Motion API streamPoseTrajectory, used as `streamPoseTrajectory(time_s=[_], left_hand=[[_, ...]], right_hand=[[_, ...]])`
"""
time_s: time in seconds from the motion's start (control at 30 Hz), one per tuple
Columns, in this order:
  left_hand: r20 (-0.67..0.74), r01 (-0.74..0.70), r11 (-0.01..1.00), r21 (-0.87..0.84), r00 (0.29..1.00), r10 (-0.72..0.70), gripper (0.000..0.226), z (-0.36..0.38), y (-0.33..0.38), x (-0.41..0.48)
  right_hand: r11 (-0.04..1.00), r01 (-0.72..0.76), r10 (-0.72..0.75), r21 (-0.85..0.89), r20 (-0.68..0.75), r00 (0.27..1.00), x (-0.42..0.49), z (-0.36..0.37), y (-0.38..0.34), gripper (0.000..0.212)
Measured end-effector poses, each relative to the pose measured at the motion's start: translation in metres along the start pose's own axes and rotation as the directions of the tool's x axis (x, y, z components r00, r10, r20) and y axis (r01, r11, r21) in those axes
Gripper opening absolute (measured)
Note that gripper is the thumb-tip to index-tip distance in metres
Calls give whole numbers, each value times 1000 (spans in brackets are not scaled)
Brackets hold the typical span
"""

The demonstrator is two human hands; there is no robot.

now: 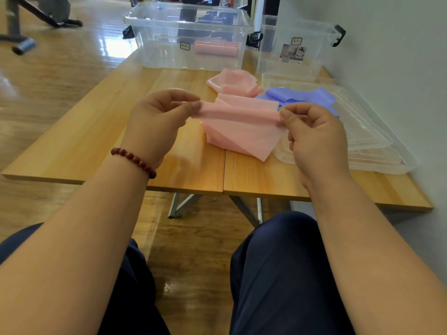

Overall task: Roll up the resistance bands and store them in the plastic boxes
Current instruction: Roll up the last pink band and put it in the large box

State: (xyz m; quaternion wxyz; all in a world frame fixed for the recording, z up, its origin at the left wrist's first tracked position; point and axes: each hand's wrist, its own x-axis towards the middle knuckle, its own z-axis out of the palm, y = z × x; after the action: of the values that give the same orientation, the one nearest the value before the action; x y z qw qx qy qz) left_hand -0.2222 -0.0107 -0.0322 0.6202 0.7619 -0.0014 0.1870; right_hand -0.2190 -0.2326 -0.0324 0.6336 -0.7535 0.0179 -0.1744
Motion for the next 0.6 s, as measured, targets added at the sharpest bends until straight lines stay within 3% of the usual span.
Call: streamPoseTrajectory(time_s=[0.17, 0.37, 0.6], left_hand=[[60, -3, 1000, 32, 998, 1, 13, -3, 3, -3], [46, 0, 999, 48, 999, -2, 9, -2, 4, -4], [38, 1, 999, 46, 999, -2, 8, 1, 2, -3]], right_hand=[[1000, 18, -17, -12, 51, 999, -4, -2, 2, 19], [999, 16, -15, -45, 12, 1000, -3, -2, 3, 7], [1000, 10, -10, -11, 11, 1000, -1, -1, 2, 6]])
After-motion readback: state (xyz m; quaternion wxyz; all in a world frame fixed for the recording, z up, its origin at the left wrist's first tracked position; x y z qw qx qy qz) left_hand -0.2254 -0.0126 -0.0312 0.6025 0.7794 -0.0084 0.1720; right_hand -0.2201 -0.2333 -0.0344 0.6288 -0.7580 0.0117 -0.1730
